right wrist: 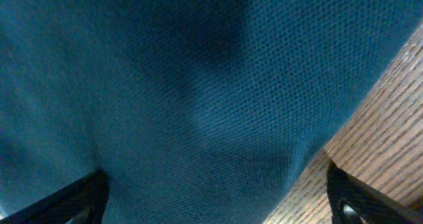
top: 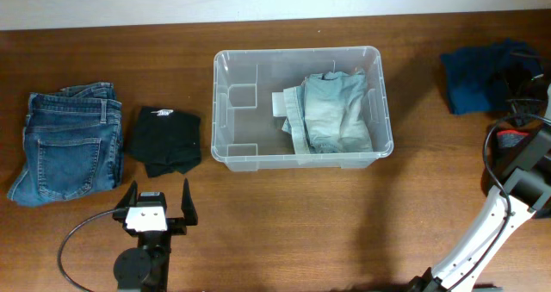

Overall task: Pack container
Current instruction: 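Grasp the dark teal shirt with the right gripper, then lift the teal shirt and carry it left over the container, then lower the teal shirt into the container's left half and release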

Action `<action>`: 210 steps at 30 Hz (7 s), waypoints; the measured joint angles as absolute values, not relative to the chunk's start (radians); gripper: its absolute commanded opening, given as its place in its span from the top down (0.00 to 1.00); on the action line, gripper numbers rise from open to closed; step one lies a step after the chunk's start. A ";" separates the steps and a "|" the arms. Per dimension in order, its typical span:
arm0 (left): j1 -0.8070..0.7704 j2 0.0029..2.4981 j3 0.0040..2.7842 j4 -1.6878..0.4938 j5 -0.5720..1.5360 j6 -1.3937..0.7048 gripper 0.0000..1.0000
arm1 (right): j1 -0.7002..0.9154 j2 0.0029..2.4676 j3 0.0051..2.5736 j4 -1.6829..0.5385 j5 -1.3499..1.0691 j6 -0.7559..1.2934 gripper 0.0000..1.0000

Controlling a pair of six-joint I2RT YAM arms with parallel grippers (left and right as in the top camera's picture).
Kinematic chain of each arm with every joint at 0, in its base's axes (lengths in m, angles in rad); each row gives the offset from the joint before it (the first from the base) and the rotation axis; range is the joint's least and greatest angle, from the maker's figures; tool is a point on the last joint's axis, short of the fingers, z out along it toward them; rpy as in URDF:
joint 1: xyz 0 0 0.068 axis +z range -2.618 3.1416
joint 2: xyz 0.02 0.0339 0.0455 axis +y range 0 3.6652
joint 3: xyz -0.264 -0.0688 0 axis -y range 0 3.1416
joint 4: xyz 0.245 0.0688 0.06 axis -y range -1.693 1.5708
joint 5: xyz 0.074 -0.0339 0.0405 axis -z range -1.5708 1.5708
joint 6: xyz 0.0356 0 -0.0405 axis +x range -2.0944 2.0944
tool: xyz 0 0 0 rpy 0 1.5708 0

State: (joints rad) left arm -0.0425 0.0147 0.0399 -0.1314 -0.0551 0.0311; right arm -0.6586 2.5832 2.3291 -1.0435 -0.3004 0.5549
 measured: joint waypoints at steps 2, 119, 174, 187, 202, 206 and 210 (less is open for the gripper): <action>-0.043 0.015 0.040 -0.131 -0.055 0.031 0.01 | -0.660 2.566 2.290 -1.006 -0.309 0.575 0.01; -0.043 0.015 0.040 -0.131 -0.055 0.031 0.00 | -0.524 2.458 2.088 -0.993 -0.399 0.479 0.96; -0.043 0.015 0.040 -0.131 -0.055 0.031 0.01 | 0.355 1.841 2.111 -0.941 -0.488 0.213 0.96; -0.043 0.015 0.040 -0.131 -0.055 0.031 0.01 | 0.380 1.908 2.111 -1.011 -0.576 0.089 0.96; -0.043 0.015 0.040 -0.131 -0.055 0.031 0.01 | 0.428 1.990 2.103 -1.078 -0.593 0.074 0.96; -0.043 0.015 0.040 -0.131 -0.055 0.031 0.00 | 0.428 2.006 2.068 -1.046 -0.593 0.074 0.96; -0.043 0.015 0.040 -0.131 -0.055 0.031 0.01 | 0.428 2.009 2.019 -1.010 -0.593 0.074 0.96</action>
State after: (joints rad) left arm -0.0425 0.0147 0.0399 -0.1314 -0.0547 0.0311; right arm 0.4282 2.0094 2.0190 -1.0100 -0.5926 0.0738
